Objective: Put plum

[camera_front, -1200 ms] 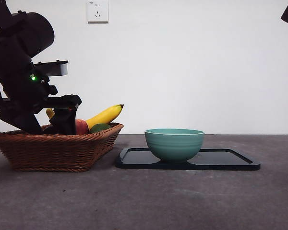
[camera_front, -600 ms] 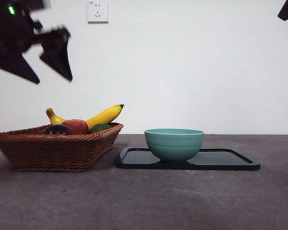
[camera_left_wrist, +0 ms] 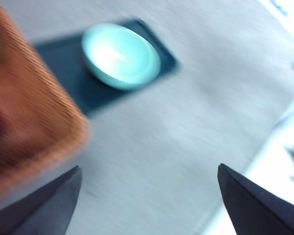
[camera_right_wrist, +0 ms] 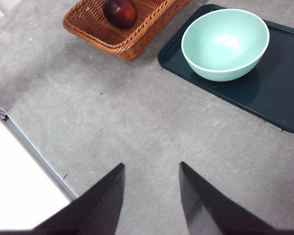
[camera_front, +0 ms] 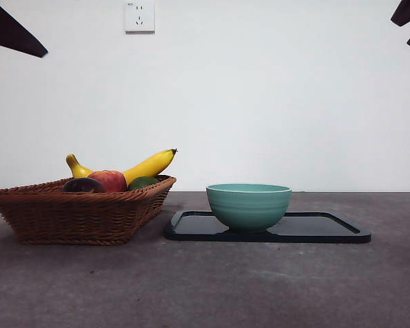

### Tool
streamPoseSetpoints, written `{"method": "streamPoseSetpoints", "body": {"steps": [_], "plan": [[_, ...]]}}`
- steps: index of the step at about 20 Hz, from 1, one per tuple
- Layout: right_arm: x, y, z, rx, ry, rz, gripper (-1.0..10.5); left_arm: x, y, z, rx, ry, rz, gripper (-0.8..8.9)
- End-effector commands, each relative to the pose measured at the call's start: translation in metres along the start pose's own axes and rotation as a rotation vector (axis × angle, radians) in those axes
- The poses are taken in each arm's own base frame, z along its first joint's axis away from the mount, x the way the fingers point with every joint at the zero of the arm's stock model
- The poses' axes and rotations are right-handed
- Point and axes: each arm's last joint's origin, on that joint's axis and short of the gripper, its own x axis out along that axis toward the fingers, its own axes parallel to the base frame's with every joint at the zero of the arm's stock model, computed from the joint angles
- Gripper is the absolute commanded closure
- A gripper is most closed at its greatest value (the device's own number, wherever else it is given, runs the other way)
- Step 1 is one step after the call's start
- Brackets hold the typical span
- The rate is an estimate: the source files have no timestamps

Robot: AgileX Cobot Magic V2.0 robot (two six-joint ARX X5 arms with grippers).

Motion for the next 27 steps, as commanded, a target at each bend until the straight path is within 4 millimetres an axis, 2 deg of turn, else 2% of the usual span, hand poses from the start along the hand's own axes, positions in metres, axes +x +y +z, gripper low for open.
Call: {"method": "streamPoseSetpoints", "body": {"steps": [1,4,13,17,20,22,27], "plan": [[0.000,0.001,0.003,-0.021,-0.011,0.005,7.7,-0.005,-0.006,-0.002,0.007,0.021,-0.047,3.78],[0.000,0.001,0.003,-0.015,-0.010,0.005,7.7,-0.008,-0.008,-0.008,0.010,0.062,-0.051,3.77],[0.000,0.001,0.002,-0.003,0.003,0.004,7.7,-0.008,-0.008,-0.008,0.012,0.065,-0.051,3.77],[0.000,0.000,0.005,0.153,-0.035,-0.028,7.7,-0.008,-0.008,-0.008,0.011,0.065,-0.051,3.77],[0.004,-0.003,0.016,0.223,-0.081,-0.061,7.6,-0.008,-0.008,-0.008,0.012,0.064,-0.051,3.77],[0.010,-0.008,0.027,0.252,-0.070,-0.103,6.9,-0.008,-0.008,-0.008,0.012,0.064,-0.051,3.77],[0.043,-0.031,0.072,0.278,-0.008,-0.167,6.6,-0.008,-0.008,-0.008,0.011,0.064,-0.051,3.77]]}}
